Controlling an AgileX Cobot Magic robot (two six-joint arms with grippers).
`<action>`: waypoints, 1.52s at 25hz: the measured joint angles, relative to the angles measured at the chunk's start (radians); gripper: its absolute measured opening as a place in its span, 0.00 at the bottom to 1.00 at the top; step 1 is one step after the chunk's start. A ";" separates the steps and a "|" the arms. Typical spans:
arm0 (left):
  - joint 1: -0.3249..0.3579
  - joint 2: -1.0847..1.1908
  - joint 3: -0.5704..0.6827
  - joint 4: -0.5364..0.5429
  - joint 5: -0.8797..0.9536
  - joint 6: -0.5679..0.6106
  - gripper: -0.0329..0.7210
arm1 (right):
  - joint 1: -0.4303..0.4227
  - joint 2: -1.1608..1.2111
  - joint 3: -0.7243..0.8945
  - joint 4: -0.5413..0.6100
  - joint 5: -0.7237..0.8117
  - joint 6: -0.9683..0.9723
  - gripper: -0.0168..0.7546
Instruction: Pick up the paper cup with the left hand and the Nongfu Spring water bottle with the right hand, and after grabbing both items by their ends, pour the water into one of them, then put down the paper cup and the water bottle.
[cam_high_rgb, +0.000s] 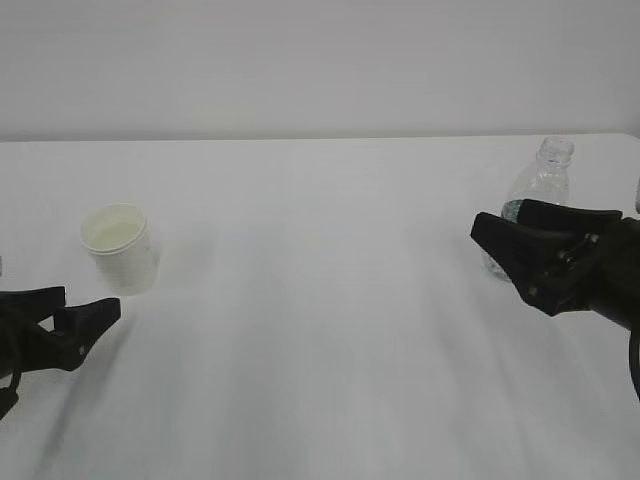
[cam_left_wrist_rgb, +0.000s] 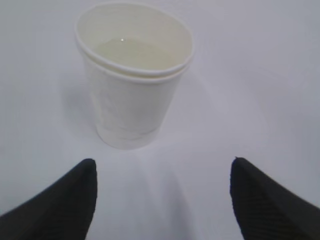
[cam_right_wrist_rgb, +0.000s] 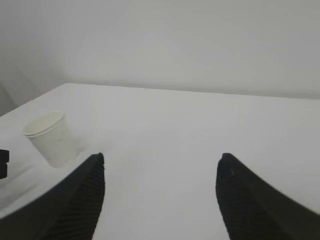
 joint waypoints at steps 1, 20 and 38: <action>0.000 -0.011 0.014 0.000 0.000 0.000 0.84 | 0.000 -0.011 0.000 -0.010 0.000 0.009 0.70; 0.000 -0.267 0.127 0.024 0.000 -0.087 0.83 | 0.000 -0.509 0.010 0.018 0.465 0.056 0.77; 0.000 -0.586 0.158 0.056 0.002 -0.186 0.82 | 0.000 -0.988 0.016 0.025 0.865 0.114 0.78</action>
